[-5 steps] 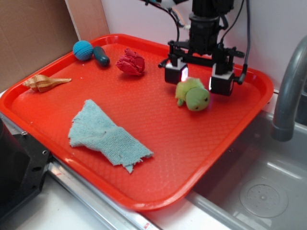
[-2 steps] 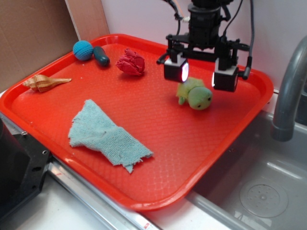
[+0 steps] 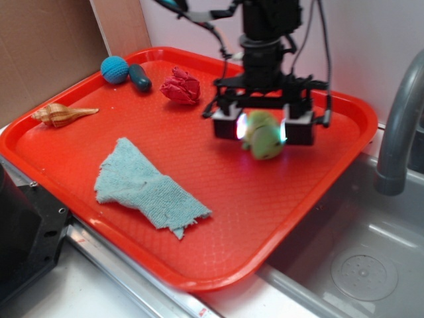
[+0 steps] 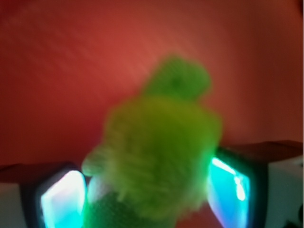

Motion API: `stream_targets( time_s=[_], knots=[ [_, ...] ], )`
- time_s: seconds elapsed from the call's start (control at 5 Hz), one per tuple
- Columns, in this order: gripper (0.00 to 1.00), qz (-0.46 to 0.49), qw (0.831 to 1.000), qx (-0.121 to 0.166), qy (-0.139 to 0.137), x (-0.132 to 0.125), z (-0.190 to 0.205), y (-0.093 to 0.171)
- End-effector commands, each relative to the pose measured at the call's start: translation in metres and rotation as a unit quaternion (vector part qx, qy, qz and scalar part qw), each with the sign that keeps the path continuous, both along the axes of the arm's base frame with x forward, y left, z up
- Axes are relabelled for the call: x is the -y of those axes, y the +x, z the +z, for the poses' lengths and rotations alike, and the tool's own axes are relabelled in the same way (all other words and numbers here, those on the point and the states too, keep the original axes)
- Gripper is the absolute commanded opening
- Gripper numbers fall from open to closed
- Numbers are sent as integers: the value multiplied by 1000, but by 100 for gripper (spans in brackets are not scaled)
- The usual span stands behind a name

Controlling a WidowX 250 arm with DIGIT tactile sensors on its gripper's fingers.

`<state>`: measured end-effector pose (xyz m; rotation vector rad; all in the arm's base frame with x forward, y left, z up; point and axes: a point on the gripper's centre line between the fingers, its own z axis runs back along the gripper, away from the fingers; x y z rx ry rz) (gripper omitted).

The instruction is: Grab the green animal.

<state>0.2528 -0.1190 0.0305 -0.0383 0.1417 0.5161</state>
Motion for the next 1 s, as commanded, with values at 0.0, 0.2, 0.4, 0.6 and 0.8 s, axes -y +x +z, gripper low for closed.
stream_targets(
  time_s=[0.0,0.2,0.4,0.6,0.8],
  knots=[
    [0,-77,996,44,10,4,48,-26],
    [0,-171,979,101,43,-5,97,-23],
    [0,-269,954,131,32,-21,147,-4],
    [0,-268,954,131,26,-46,197,-1],
    [0,-247,962,116,-30,-75,224,4]
  ],
)
